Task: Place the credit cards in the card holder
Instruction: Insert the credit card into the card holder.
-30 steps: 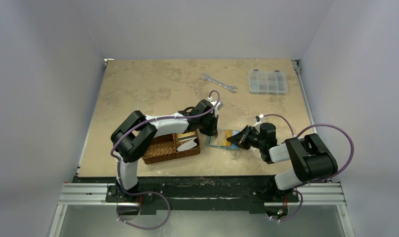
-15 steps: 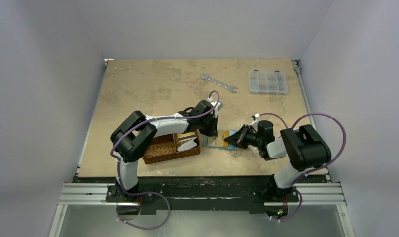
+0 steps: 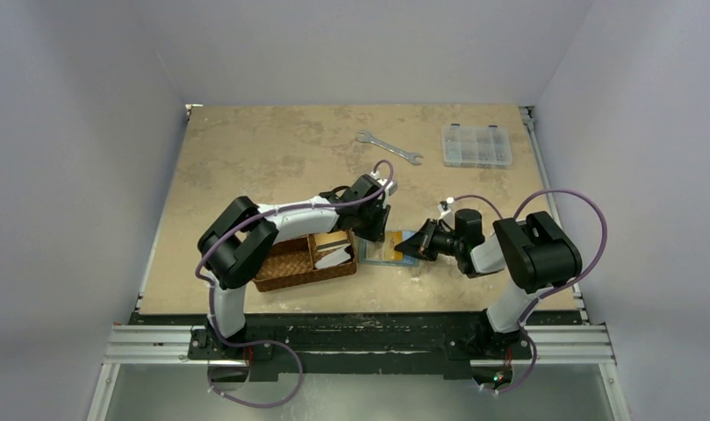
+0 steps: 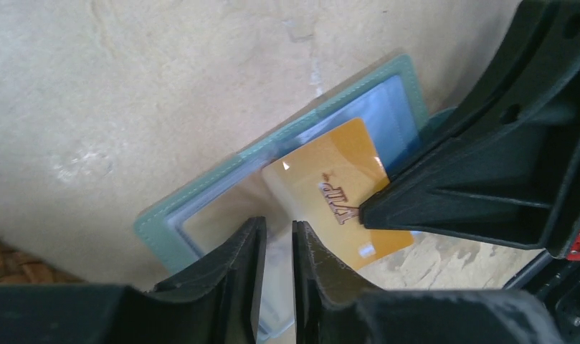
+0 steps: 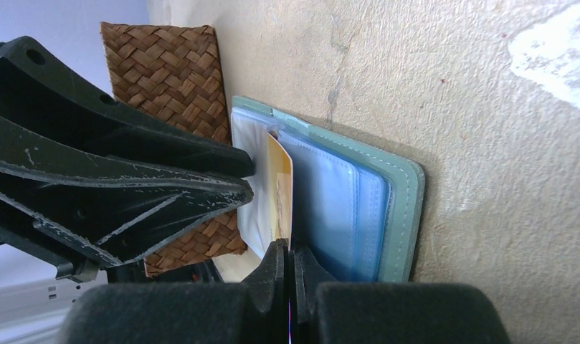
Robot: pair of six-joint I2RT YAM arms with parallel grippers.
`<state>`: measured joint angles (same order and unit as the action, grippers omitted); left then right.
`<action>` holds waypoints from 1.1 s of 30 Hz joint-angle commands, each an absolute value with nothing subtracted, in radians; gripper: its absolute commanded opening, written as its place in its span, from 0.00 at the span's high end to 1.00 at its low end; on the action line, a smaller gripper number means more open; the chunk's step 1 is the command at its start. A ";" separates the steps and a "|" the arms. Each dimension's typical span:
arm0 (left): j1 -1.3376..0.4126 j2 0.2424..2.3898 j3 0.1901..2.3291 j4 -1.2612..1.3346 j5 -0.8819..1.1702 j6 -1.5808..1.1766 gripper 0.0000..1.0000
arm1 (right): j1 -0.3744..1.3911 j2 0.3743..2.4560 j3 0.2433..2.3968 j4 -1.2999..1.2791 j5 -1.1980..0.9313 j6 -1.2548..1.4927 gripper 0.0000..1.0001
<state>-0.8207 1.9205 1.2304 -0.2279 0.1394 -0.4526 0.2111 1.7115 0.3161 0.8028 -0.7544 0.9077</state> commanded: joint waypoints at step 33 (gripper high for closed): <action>-0.900 2.070 1.305 -0.312 0.019 -0.403 0.98 | 0.214 1.615 0.289 0.621 -0.655 0.845 1.00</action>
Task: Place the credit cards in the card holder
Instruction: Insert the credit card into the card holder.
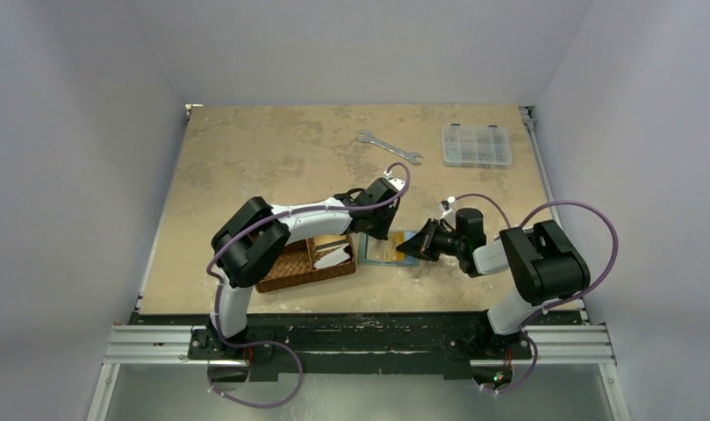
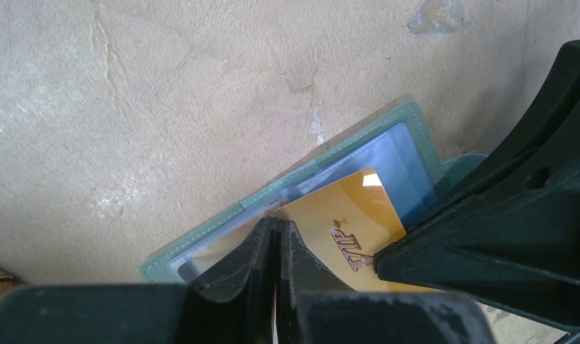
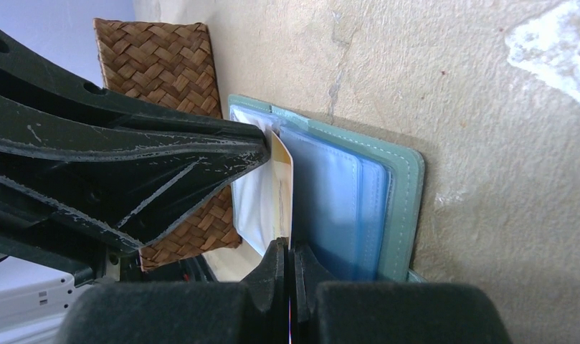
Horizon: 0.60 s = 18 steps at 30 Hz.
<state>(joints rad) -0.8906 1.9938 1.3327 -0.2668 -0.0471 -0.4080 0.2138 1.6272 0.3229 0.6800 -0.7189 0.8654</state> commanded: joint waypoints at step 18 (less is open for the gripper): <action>-0.898 1.904 1.337 -0.452 -0.112 -0.381 0.62 | 0.233 1.662 0.293 0.696 -0.622 0.881 1.00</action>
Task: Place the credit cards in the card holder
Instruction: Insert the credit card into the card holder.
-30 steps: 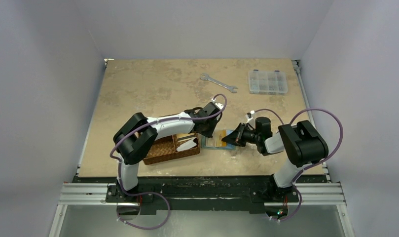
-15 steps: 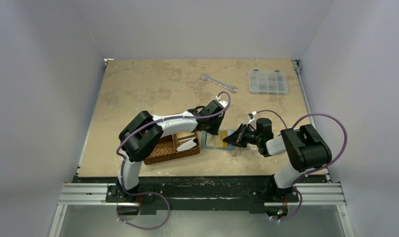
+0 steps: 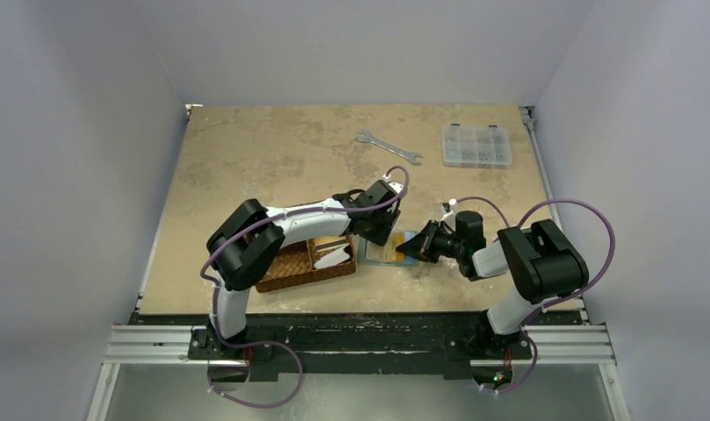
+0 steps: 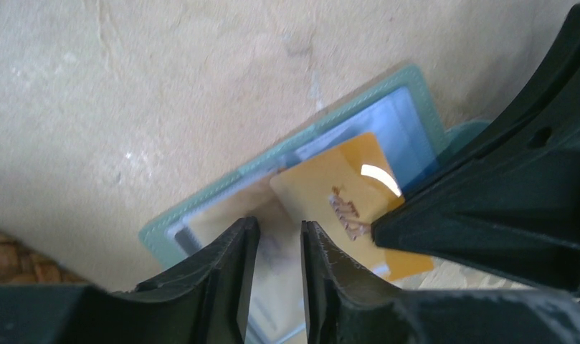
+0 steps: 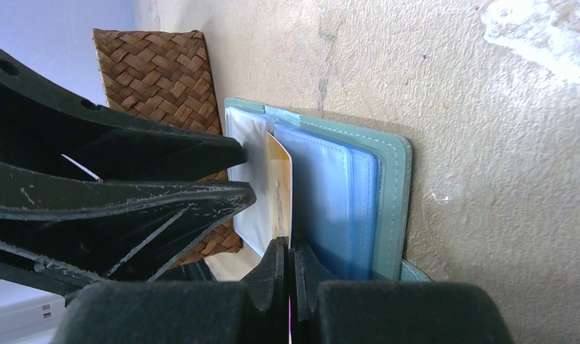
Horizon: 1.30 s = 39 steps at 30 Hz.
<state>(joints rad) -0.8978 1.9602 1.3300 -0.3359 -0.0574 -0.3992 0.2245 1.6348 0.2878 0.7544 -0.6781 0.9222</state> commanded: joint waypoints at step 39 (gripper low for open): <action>-0.868 1.957 1.155 -0.199 0.135 -0.498 0.85 | 0.232 1.638 0.240 0.833 -0.594 0.935 1.00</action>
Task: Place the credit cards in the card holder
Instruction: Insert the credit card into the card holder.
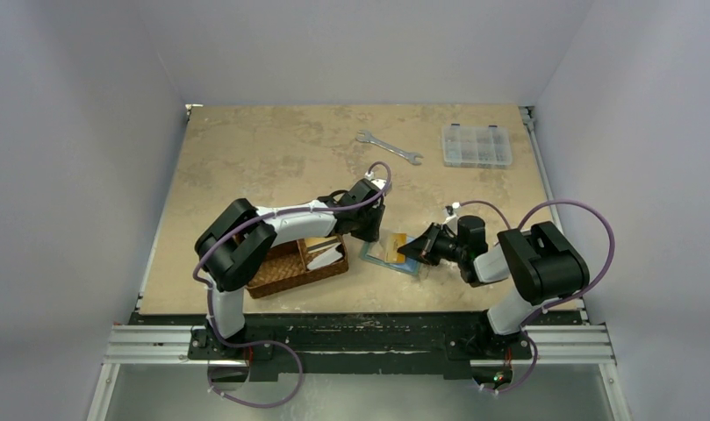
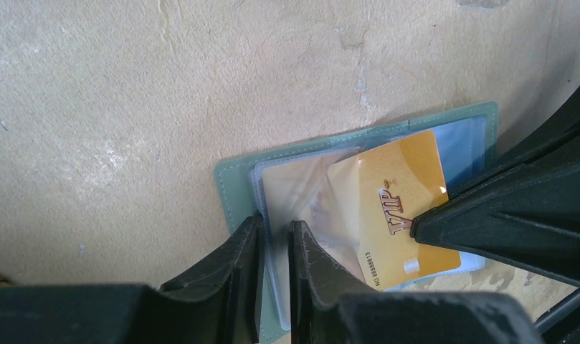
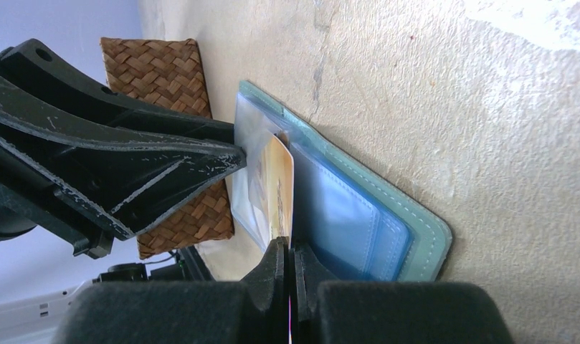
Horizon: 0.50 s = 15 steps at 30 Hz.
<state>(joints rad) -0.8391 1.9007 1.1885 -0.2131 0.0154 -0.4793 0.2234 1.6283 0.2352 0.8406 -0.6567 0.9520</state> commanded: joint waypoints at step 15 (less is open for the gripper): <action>-0.868 1.890 1.119 -0.227 0.141 -0.467 0.69 | 0.233 1.623 0.230 0.863 -0.546 0.954 1.00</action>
<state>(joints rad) -0.8383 1.8938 1.1625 -0.1696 0.0483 -0.4702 0.2291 1.6215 0.2367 0.8455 -0.6403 0.9539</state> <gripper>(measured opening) 0.333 0.035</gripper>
